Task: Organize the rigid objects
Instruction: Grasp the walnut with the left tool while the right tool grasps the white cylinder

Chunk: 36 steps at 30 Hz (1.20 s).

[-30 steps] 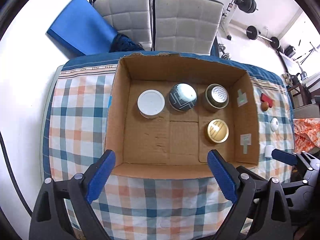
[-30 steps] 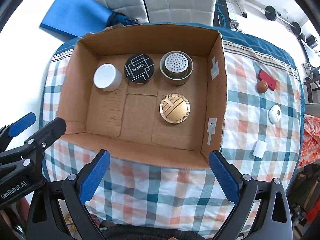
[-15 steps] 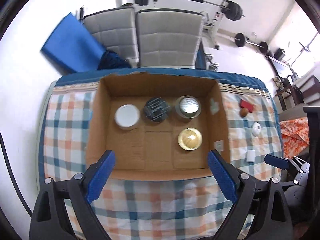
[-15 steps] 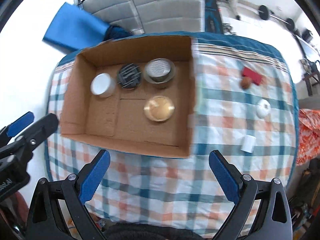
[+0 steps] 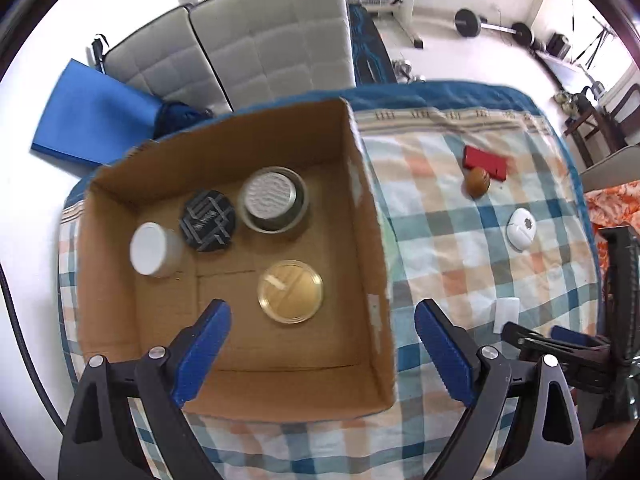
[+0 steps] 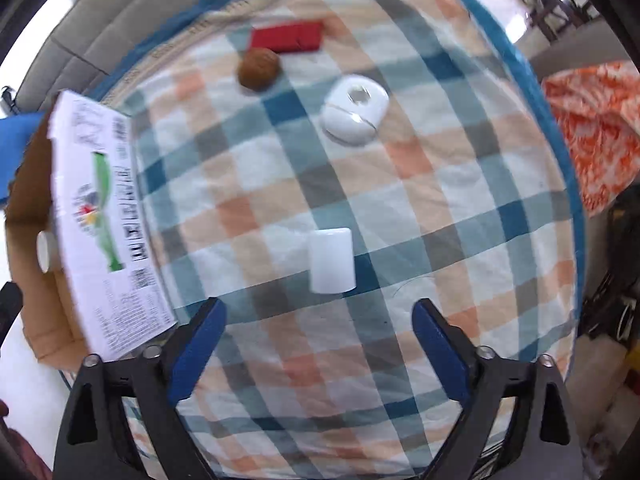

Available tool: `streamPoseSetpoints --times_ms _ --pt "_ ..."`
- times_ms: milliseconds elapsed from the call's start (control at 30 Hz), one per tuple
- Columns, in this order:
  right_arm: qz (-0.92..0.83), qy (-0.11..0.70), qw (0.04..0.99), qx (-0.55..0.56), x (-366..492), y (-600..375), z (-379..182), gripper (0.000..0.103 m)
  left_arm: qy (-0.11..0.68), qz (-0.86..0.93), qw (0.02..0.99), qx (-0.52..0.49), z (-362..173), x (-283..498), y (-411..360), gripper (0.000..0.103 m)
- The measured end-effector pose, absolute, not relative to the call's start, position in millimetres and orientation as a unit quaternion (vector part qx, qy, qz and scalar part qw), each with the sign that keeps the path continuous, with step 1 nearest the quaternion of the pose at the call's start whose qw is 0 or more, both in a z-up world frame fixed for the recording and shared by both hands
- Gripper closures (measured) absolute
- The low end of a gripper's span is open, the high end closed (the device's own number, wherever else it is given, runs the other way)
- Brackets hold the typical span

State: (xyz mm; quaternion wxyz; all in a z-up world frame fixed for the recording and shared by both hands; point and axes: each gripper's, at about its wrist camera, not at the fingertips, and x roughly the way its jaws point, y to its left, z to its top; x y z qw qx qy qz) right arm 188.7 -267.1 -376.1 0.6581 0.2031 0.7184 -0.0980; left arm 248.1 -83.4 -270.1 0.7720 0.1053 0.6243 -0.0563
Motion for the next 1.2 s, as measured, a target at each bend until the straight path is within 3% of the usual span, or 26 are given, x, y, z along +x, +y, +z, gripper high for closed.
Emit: streamPoseSetpoints --times_ms 67,200,533,900,1000,1200 --pt "-0.098 0.724 0.650 0.211 192 -271 -395 0.028 0.630 -0.056 0.767 0.114 -277 251 -95 0.009" --pt "-0.093 0.736 0.635 0.213 199 -275 -421 0.068 0.631 -0.059 0.764 0.120 -278 258 -117 0.009" --pt "-0.083 0.714 0.666 0.201 219 -332 -385 0.069 0.632 -0.105 0.757 0.128 -280 306 -190 0.009" --pt "-0.133 0.697 0.666 0.229 259 -430 -392 0.069 0.682 -0.148 0.696 0.165 -366 360 -260 0.009" --pt "-0.134 0.698 0.659 0.243 264 -444 -400 0.068 0.706 -0.153 0.672 0.162 -392 368 -267 0.017" --pt "-0.135 0.705 0.646 0.259 267 -440 -419 0.068 0.722 -0.158 0.654 0.159 -419 378 -284 0.044"
